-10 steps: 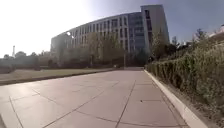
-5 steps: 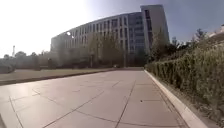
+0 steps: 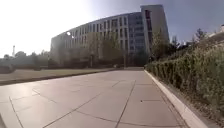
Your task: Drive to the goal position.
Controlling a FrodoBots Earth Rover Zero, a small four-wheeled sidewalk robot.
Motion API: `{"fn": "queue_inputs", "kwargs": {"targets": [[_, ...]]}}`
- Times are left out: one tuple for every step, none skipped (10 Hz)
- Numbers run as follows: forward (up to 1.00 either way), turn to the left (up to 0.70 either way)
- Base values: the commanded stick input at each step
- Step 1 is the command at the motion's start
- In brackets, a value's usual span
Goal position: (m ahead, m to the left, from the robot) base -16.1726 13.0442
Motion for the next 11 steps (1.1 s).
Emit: {"fn": "queue_inputs", "kwargs": {"targets": [[0.04,0.0],[0.04,0.0],[0.04,0.0],[0.04,0.0],[0.04,0.0],[0.04,0.0],[0.04,0.0],[0.04,0.0],[0.04,0.0],[0.04,0.0],[0.04,0.0]]}}
